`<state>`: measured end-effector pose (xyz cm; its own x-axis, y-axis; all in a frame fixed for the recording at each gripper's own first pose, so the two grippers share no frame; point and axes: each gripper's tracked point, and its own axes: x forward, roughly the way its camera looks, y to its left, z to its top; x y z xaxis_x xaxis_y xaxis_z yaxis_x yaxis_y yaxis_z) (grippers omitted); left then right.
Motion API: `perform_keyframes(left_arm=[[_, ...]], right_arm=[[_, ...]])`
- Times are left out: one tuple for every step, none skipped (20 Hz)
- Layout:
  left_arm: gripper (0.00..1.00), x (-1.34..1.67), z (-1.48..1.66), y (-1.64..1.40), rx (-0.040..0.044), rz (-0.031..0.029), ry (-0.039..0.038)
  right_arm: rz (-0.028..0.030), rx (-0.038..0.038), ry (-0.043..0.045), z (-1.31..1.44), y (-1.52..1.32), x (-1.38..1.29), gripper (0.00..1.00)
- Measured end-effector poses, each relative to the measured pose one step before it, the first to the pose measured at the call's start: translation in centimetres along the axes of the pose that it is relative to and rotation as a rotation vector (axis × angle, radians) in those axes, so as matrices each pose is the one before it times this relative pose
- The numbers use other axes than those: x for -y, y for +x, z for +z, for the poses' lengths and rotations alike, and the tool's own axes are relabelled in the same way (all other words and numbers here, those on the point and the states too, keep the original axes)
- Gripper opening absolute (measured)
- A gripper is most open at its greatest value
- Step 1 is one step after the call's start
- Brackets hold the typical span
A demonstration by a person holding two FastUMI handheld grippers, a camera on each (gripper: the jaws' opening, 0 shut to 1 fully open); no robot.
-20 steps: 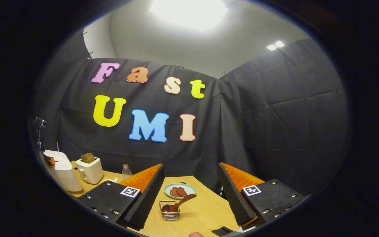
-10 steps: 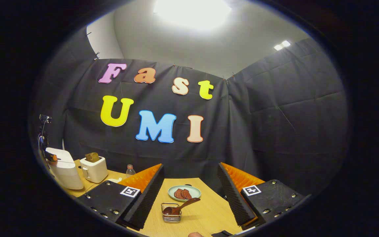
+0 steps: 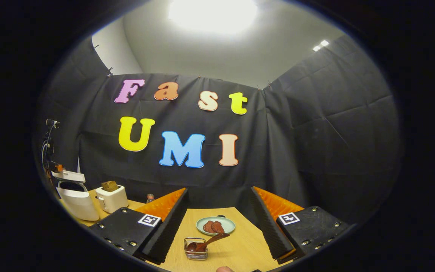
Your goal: Close the left gripper, press the button to open the rice cooker; take a wooden spoon from the chopstick holder with the right hand, scoop a spoonful of rice and pour it into the rice cooker, then put the wooden spoon back into the chopstick holder.
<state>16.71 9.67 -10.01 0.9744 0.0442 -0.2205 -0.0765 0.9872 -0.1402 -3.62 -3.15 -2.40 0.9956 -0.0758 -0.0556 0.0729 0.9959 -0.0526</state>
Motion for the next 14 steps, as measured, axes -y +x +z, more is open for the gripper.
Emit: perform_keyframes(left_arm=[[0.1, 0.424, 1.032, -1.422, 0.03655, -0.00999, -0.00465], [0.18, 0.222, 0.584, -1.161, 0.03039, 0.00048, 0.00526], [0.31, 0.252, 0.68, -1.163, 0.02266, 0.00511, 0.0109], [0.45, 0.374, 0.597, -1.211, 0.01976, -0.00275, 0.01236], [0.58, 0.463, 0.147, -1.351, 0.01507, -0.00678, 0.00743], [0.62, 0.751, 0.667, -1.048, 0.01331, -0.0148, 0.0032], [0.78, 0.62, 0.818, -1.059, 0.01589, -0.01122, 0.00502], [0.87, 0.474, 0.873, -0.977, 0.01369, -0.0017, 0.00808], [0.95, 0.676, 0.853, -1.193, 0.01491, -0.00397, 0.01256], [0.95, 0.543, 0.788, -0.916, 0.02032, -0.00367, 0.01754], [0.98, 0.627, 1.038, -1.119, 0.02326, -0.00484, 0.01889], [0.98, 0.623, 0.986, -1.053, 0.02096, -0.00659, 0.01404], [0.98, 0.632, 0.835, -0.936, 0.01485, -0.00738, 0.00805], [0.95, 0.713, 0.507, -0.927, 0.00337, -0.00834, 0.00562]], right_arm=[[0.0102, -0.00626, 0.0117, -0.381, 0.26, 0.134, 0.97], [0.01577, -0.00833, 0.01355, -0.46, 0.394, 0.054, 0.98], [0.01439, -0.01183, 0.01215, -0.556, 0.472, -0.048, 0.97], [0.01269, -0.0119, 0.01373, -0.685, 0.524, 0.042, 0.97], [0.01537, -0.01383, 0.01768, -0.682, 0.548, -0.082, 0.97], [0.01587, -0.02092, 0.02245, -1.031, 0.626, -0.081, 0.97], [0.01646, -0.02633, 0.02426, -1.226, 0.716, -0.134, 0.97], [0.00643, -0.03037, 0.02123, -1.329, 0.72, 0.178, 0.97], [0.00341, -0.02797, 0.01642, -1.215, 0.699, 0.276, 0.98], [0.00187, -0.02516, 0.00922, -1.121, 0.805, 0.25, 0.98], [-0.0046, -0.026, 0.00002, -1.222, 0.899, 0.491, 0.98], [-0.00429, -0.02324, -0.00241, -1.13, 0.715, 0.418, 0.98], [-0.0028, -0.01898, -0.00109, -0.9, 0.731, 0.369, 0.98], [-0.00257, -0.01716, -0.00077, -0.8, 0.691, 0.303, 0.98]])
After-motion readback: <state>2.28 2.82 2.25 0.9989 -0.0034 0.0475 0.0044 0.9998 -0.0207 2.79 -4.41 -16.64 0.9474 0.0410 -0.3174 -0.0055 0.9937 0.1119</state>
